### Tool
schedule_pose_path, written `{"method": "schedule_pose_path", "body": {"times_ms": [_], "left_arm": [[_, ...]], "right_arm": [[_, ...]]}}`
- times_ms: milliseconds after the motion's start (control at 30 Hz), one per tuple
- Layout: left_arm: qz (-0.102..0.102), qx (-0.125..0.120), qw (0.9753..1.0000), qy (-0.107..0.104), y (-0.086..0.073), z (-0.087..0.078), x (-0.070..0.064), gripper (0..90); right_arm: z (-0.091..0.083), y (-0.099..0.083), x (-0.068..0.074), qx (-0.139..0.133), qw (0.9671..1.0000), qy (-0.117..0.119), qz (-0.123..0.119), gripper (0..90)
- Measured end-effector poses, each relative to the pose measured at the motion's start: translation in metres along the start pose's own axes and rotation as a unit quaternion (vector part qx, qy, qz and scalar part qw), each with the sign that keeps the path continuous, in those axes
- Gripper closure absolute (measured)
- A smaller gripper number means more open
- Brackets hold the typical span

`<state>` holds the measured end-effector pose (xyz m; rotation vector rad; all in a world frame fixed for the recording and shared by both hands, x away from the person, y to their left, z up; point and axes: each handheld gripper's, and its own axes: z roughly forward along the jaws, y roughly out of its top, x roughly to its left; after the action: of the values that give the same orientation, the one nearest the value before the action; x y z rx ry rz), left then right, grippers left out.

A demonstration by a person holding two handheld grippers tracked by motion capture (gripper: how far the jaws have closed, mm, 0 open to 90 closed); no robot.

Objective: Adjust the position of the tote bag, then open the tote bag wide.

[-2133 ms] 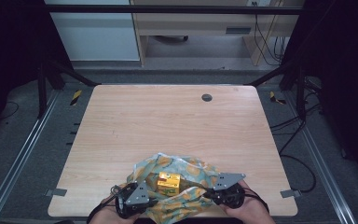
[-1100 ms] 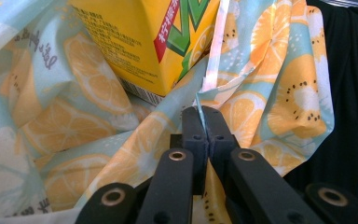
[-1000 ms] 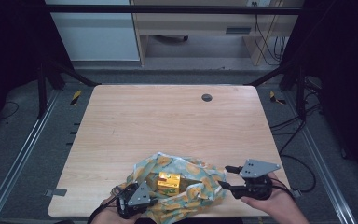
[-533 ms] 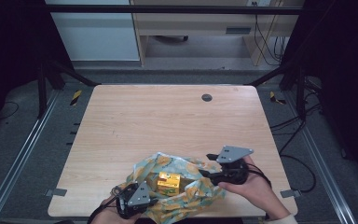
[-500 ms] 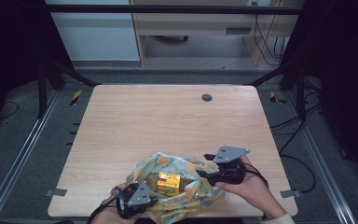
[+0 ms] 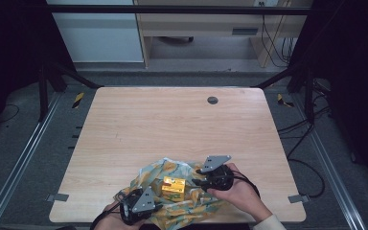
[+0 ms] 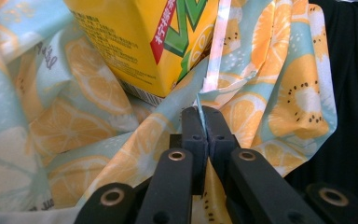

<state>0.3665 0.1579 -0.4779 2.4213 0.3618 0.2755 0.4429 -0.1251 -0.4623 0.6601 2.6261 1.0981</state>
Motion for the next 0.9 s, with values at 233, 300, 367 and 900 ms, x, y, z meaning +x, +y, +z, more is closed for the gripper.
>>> {"method": "schedule_pose_path", "body": {"times_ms": [233,300,367,900], "left_arm": [[0.006,0.006,1.0,0.002,0.0,0.0,0.0,89.3],[0.007,0.008,0.9999,0.001,0.0,0.0,0.0,89.3],[0.007,0.01,0.9999,0.003,-0.001,0.0,0.0,89.3],[0.005,0.032,0.9993,0.016,-0.007,-0.001,0.005,89.3]], "right_arm": [[-0.001,-0.002,-0.014,-0.006,0.9997,-0.006,0.021,90.0],[-0.001,-0.004,-0.018,-0.007,0.9996,-0.011,0.025,90.0],[-0.001,-0.005,-0.021,-0.009,0.9994,-0.014,0.032,90.0],[0.004,-0.011,-0.045,-0.016,0.997,-0.043,0.063,90.0]]}}
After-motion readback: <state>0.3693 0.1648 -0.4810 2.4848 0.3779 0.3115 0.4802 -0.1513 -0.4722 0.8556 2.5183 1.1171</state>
